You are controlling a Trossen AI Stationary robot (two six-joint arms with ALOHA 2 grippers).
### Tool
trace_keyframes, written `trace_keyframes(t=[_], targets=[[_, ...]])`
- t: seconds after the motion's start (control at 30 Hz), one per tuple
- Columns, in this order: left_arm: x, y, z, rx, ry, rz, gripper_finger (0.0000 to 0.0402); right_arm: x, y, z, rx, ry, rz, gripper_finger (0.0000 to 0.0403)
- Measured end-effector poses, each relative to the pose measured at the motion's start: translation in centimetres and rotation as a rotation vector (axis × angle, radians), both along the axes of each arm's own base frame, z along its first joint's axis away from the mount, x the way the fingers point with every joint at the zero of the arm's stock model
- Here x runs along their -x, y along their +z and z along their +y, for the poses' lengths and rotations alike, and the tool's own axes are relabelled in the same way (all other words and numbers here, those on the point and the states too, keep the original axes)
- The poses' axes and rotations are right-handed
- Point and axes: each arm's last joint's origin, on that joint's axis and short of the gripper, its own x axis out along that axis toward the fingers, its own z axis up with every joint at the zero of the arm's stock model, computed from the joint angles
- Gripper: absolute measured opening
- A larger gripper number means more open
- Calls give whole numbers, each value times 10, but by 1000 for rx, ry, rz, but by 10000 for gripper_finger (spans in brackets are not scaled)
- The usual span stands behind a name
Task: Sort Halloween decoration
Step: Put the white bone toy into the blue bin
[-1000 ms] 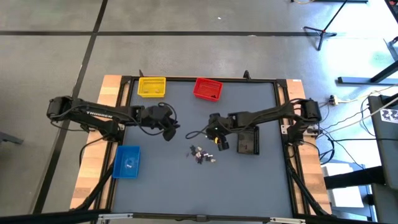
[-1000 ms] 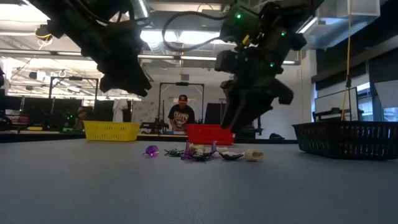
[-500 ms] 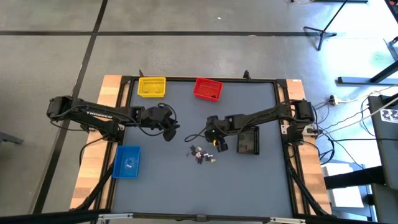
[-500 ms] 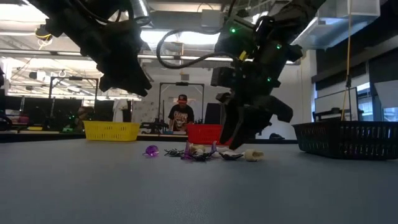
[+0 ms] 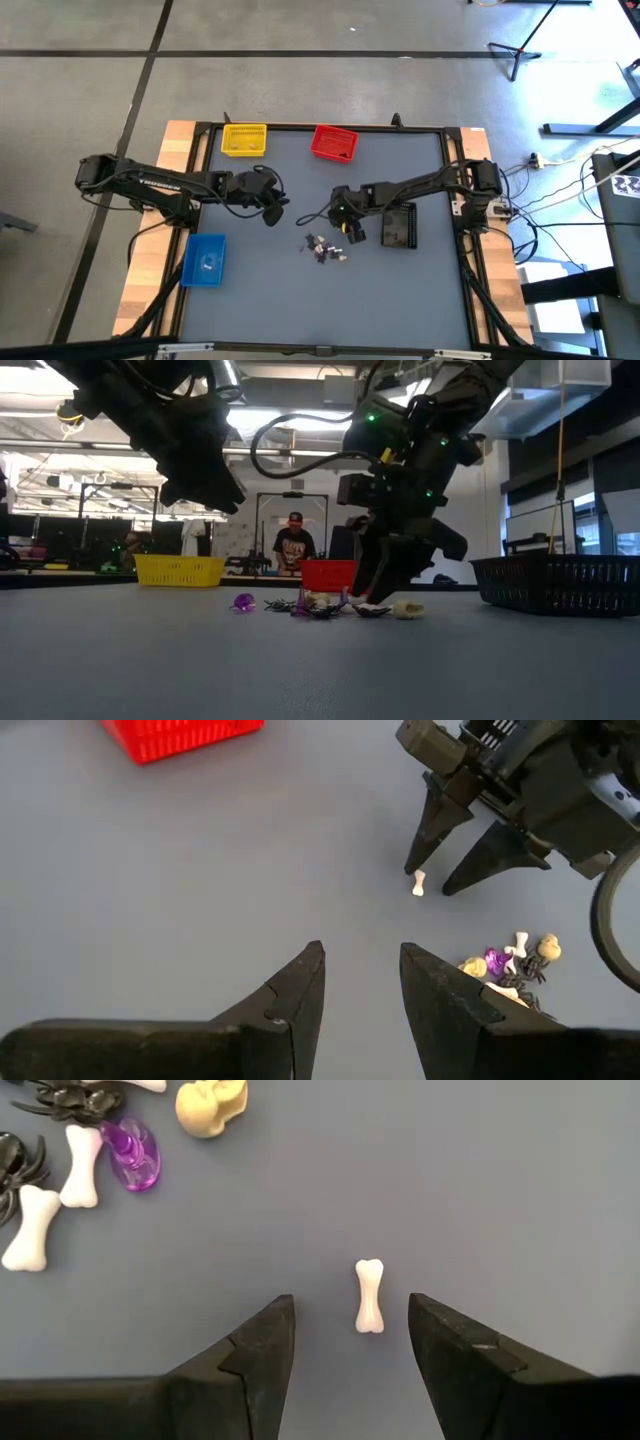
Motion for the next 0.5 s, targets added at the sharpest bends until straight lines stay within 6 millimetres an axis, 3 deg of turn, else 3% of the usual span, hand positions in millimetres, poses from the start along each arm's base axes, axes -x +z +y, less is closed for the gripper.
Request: trace_keyframes(t=[0.5], targets=[[0,0,0,-4,4,1,124,1,-1,-8,-73,-57,8,193]])
